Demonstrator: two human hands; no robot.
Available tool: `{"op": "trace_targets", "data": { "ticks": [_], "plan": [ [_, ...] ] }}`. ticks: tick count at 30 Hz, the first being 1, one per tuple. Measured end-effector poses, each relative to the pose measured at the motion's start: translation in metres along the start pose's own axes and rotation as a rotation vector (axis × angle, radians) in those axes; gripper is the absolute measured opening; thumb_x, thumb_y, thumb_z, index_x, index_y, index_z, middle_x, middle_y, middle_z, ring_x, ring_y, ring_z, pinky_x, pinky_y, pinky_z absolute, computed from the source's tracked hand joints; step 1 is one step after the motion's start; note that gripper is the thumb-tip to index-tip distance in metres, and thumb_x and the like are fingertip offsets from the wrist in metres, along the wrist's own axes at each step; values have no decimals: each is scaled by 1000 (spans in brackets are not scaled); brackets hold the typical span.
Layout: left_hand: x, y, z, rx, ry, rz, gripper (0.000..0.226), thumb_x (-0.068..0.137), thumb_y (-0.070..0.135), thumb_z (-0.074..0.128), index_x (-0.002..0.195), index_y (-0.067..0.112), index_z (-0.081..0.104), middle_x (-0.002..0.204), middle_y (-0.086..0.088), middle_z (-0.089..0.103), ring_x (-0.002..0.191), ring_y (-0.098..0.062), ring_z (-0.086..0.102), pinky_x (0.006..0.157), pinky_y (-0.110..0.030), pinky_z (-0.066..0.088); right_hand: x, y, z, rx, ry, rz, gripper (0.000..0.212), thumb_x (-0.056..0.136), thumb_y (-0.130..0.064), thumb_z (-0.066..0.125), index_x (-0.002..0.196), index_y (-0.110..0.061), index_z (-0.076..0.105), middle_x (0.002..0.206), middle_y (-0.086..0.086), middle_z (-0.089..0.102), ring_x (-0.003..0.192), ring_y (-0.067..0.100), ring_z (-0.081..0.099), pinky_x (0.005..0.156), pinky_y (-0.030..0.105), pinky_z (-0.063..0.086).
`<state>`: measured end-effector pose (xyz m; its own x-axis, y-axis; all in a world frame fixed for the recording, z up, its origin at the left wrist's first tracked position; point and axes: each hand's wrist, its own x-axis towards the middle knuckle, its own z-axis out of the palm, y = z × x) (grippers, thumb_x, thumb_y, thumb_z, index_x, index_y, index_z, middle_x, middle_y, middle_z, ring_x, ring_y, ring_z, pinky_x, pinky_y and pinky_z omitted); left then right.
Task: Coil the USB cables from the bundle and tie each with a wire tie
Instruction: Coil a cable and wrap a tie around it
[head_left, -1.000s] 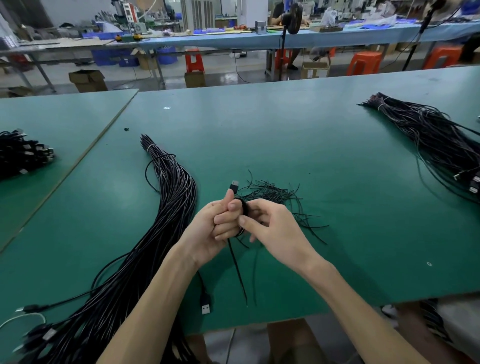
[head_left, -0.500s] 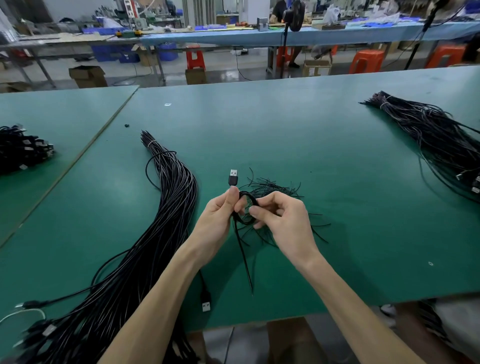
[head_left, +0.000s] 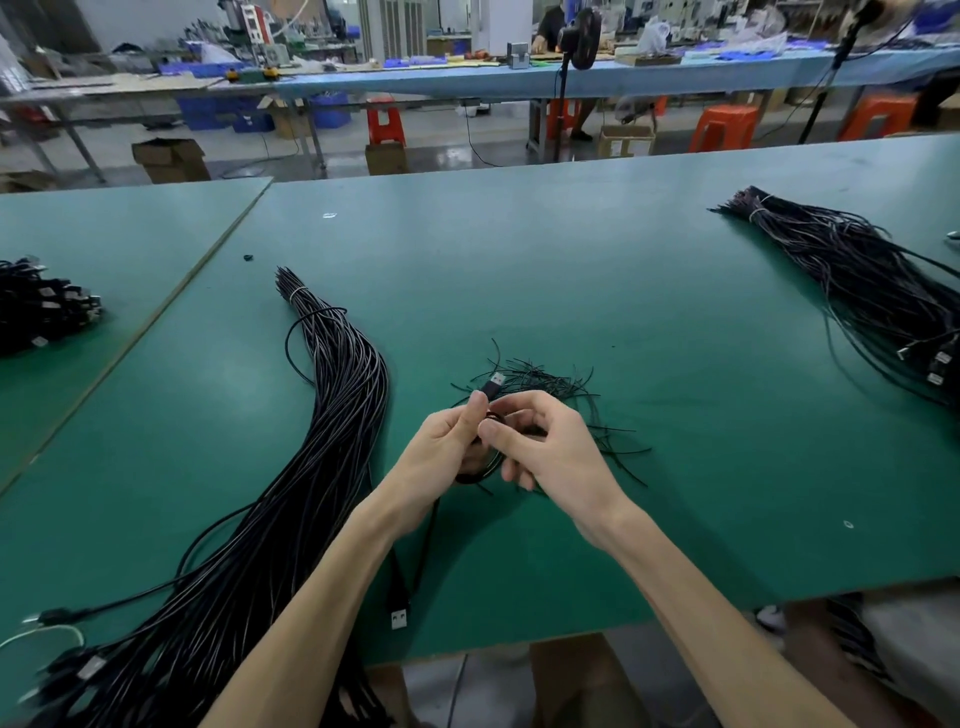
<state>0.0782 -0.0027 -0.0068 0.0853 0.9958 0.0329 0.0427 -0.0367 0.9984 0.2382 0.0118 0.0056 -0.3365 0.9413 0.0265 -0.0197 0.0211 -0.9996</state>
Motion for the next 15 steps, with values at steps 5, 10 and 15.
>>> {"op": "trace_targets", "data": {
  "ticks": [5, 10, 15],
  "plan": [
    [-1, -1, 4, 12, -51, -56, 89, 91, 82, 22, 99, 5, 63, 58, 5, 34, 51, -11, 21, 45, -20, 21, 1, 6, 1, 48, -5, 12, 21, 91, -29, 78, 112, -26, 74, 72, -10, 57, 54, 13, 52, 47, 20, 40],
    [0, -1, 6, -18, -98, -49, 73, 99, 77, 21, 75, 19, 59, 58, 7, 28, 49, -14, 18, 46, -22, 21, 1, 8, 3, 155, 23, 37, 13, 90, -29, 80, 92, -17, 76, 78, 4, 60, 52, 12, 48, 46, 17, 39],
    [1, -2, 0, -218, -72, -110, 45, 103, 53, 49, 92, 9, 47, 62, 6, 32, 50, -10, 23, 45, -22, 24, 0, 12, 5, 156, 140, -7, 12, 94, -23, 75, 89, -11, 76, 71, 0, 63, 55, 12, 46, 52, 19, 41]
  ]
}}
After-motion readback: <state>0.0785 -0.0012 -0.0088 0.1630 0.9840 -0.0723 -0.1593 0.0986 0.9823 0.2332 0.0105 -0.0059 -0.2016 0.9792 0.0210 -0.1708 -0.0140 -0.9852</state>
